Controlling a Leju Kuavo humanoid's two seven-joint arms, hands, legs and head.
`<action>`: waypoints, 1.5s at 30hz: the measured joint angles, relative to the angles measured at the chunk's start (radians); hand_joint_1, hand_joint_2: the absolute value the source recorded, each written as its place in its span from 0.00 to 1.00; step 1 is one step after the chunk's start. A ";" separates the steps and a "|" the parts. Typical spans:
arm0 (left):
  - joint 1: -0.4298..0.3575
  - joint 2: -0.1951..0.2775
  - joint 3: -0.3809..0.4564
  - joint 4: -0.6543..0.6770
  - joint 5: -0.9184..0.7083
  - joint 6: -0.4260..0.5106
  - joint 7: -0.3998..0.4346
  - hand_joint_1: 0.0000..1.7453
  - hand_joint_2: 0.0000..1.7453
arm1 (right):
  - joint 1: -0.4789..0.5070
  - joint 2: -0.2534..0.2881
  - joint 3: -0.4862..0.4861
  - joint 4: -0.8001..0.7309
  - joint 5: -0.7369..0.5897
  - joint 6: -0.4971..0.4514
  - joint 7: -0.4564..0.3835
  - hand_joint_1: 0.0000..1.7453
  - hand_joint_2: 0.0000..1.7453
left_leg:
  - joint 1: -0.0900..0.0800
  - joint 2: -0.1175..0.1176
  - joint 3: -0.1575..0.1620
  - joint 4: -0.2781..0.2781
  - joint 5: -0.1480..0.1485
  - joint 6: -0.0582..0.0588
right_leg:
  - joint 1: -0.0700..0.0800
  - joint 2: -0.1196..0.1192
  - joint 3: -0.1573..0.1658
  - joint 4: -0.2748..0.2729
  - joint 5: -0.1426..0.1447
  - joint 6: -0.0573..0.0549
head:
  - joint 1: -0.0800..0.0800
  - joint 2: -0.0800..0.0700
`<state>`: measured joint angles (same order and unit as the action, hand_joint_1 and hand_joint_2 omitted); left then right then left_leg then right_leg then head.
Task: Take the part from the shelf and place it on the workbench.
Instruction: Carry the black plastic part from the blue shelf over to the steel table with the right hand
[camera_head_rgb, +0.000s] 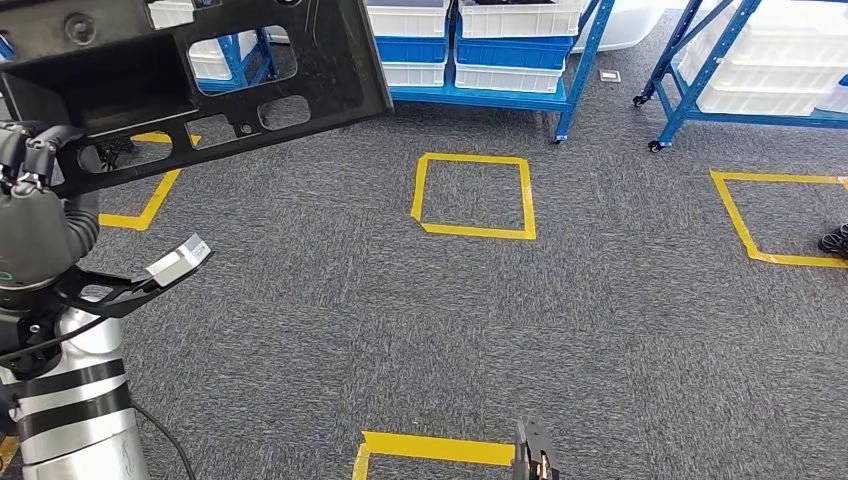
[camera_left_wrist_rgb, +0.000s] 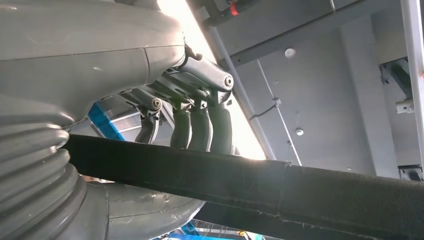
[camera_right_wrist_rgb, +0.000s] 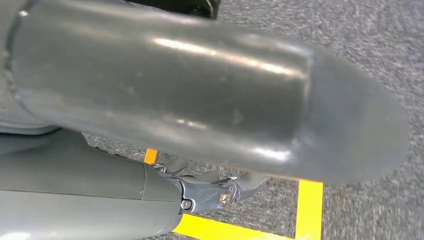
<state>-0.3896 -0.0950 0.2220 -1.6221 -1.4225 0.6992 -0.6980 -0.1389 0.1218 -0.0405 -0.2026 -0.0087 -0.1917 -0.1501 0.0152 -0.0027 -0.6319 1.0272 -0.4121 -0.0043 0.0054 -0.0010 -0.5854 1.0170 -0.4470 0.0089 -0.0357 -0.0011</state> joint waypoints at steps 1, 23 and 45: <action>0.000 0.000 0.000 0.000 -0.001 0.000 0.000 1.00 1.00 | 0.000 0.000 -0.007 0.000 -0.002 -0.006 -0.003 0.00 0.00 | -0.001 0.000 -0.001 0.000 0.000 0.003 | -0.002 0.000 0.001 -0.001 0.001 0.001 | 0.000 0.000; -0.004 0.002 0.006 0.005 -0.024 0.000 0.000 1.00 1.00 | 0.011 -0.014 -0.038 0.000 0.026 -0.069 -0.001 0.00 0.00 | 0.038 -0.014 -0.105 0.148 -0.050 -0.046 | -0.040 -0.009 0.020 0.009 -0.016 0.009 | -0.005 0.000; 0.002 0.021 -0.108 -0.030 -0.097 0.000 0.196 1.00 1.00 | 0.061 -0.038 -0.041 0.004 0.099 -0.297 0.109 0.00 0.00 | -0.008 -0.112 -0.017 0.004 0.015 0.029 | -0.015 0.047 -0.019 0.068 -0.041 0.034 | 0.002 0.000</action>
<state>-0.3876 -0.0742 0.1142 -1.6517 -1.5193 0.6997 -0.5019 -0.0778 0.0838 -0.0815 -0.1983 0.0906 -0.4891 -0.0406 0.0067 -0.1143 -0.6493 1.0315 -0.3975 0.0245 -0.0097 0.0464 -0.6044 1.0847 -0.4877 0.0425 -0.0340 -0.0010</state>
